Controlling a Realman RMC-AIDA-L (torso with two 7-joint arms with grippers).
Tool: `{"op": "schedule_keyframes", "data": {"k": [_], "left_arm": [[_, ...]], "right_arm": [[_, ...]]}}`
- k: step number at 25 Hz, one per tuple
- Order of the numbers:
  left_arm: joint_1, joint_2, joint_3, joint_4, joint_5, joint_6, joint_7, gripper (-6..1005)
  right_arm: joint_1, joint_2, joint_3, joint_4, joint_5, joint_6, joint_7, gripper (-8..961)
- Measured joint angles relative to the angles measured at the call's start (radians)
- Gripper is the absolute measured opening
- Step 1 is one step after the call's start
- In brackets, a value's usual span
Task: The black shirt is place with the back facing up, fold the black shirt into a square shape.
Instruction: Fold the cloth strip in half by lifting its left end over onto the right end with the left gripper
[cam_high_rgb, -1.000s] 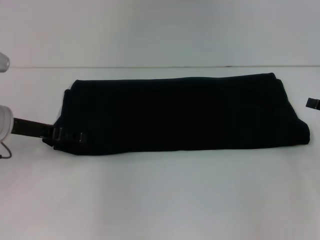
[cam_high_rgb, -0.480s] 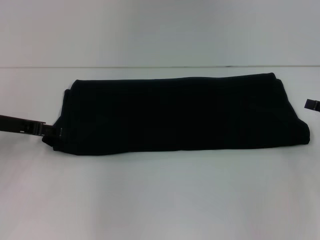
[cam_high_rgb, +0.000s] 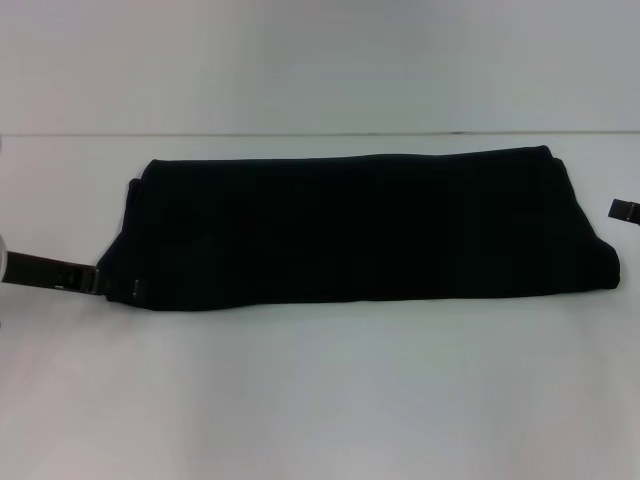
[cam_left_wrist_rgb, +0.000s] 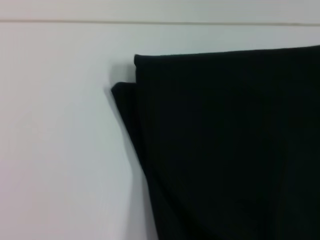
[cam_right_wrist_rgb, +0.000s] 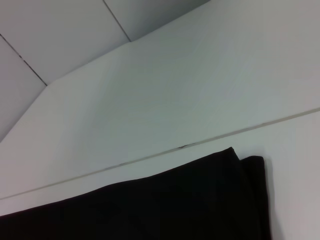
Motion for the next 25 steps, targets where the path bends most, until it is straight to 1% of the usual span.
{"op": "schedule_keyframes", "data": {"k": [7,13,19,25], "left_arm": [[-0.004,-0.009,0.025,-0.001,-0.007,0.006,0.005,887],[-0.024,-0.015,0.042,-0.010,-0.009,0.012,0.007,888],[-0.042,-0.012,0.045,-0.031,-0.005,0.009,0.010,888],[-0.036,-0.003,0.044,0.000,0.000,0.005,0.006,887]], "right_arm": [[0.000,0.000,0.000,0.000,-0.001,0.000,0.000,682],[-0.001,0.000,0.000,0.000,-0.001,0.000,0.000,682],[-0.002,0.000,0.000,0.000,-0.001,0.000,0.000,682],[-0.003,0.001,0.000,0.000,-0.001,0.000,0.000,681]]}}
